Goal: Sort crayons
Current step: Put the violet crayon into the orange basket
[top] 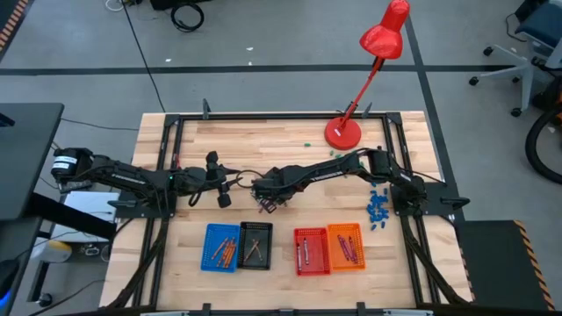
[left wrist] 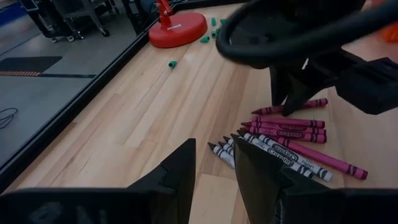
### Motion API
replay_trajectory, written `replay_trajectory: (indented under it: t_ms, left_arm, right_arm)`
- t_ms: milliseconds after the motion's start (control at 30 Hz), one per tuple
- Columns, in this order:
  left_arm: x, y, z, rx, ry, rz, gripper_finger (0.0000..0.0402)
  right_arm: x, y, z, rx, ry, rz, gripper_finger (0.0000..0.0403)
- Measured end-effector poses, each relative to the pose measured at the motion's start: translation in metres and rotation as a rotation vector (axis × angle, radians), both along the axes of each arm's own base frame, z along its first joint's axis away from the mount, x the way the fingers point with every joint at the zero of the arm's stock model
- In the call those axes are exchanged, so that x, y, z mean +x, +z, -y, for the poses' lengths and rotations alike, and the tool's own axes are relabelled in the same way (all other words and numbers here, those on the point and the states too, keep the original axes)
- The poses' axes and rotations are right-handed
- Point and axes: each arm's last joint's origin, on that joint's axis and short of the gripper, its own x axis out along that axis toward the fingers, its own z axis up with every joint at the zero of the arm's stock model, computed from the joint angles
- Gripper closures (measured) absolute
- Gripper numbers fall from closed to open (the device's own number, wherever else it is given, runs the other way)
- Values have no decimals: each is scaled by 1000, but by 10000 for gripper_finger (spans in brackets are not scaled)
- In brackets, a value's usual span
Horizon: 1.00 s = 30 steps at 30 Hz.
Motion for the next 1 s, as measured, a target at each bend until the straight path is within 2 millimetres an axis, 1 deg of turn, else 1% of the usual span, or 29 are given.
replay_trajectory:
  t_ms: [267, 333, 567, 667, 1000]
  left_arm:
    - [0, 0, 0, 3, -1, -6, 283]
    - [0, 0, 0, 3, -1, -6, 283]
    - [0, 0, 0, 3, -1, -7, 283]
    - [0, -1, 0, 3, -1, -7, 283]
    - [0, -1, 0, 3, -1, -7, 283]
  right_arm:
    - [0, -3, -1, 57, 53, -17, 317]
    - [0, -3, 2, 73, 59, -20, 322]
    - [0, -4, 4, 91, 77, -30, 369]
    - [0, -4, 4, 99, 87, -35, 382]
    - [-1, -4, 3, 102, 90, -38, 374]
